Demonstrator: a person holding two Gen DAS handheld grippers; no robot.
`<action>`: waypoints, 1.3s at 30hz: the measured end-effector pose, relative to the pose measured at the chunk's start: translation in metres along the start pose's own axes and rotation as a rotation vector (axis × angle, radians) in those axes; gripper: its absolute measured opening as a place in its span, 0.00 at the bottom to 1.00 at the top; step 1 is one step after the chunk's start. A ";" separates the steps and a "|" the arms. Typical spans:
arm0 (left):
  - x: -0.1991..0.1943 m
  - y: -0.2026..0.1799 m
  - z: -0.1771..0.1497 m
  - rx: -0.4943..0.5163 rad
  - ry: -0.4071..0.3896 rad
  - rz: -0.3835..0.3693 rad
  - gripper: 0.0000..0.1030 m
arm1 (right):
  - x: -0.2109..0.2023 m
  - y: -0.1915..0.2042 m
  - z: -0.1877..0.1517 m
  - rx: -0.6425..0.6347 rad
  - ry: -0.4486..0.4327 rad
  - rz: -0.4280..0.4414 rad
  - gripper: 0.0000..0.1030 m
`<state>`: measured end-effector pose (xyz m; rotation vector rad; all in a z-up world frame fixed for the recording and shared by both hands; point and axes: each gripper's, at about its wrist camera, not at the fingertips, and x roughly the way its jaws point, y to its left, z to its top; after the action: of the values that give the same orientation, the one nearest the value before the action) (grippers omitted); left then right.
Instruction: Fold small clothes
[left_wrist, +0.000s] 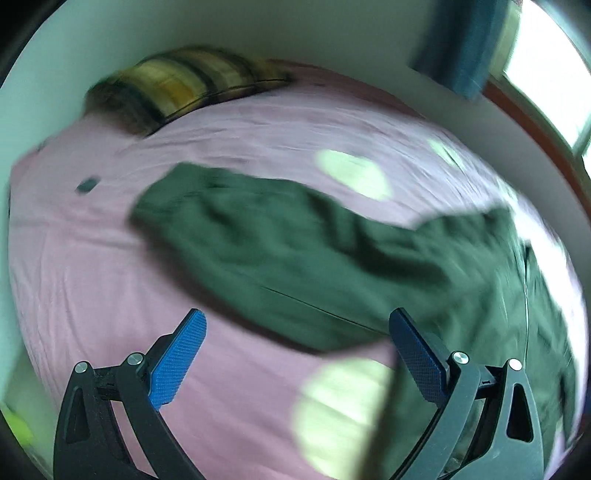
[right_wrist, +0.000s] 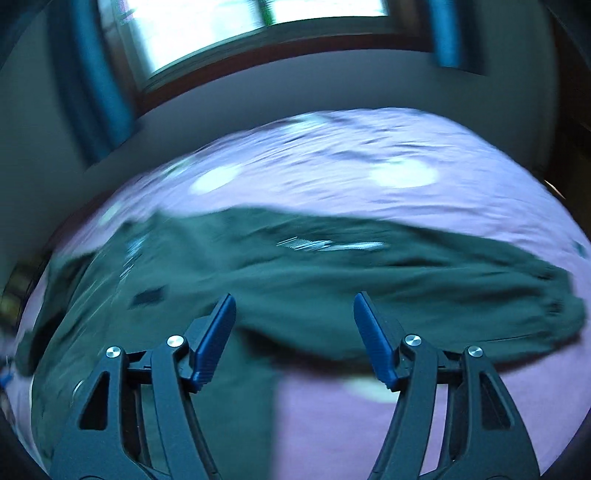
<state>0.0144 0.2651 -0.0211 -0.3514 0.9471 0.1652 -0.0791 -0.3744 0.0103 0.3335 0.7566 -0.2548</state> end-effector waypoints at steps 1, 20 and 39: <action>0.002 0.014 0.005 -0.036 0.008 -0.011 0.96 | 0.005 0.017 -0.004 -0.024 0.012 0.025 0.66; 0.063 0.101 0.065 -0.391 0.078 -0.181 0.44 | 0.031 0.091 -0.036 -0.075 0.088 0.111 0.72; 0.057 0.148 0.105 -0.336 -0.093 0.000 0.30 | 0.034 0.052 -0.031 0.026 0.083 0.090 0.73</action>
<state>0.0843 0.4399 -0.0443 -0.6471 0.8271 0.3397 -0.0566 -0.3183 -0.0239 0.4038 0.8189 -0.1667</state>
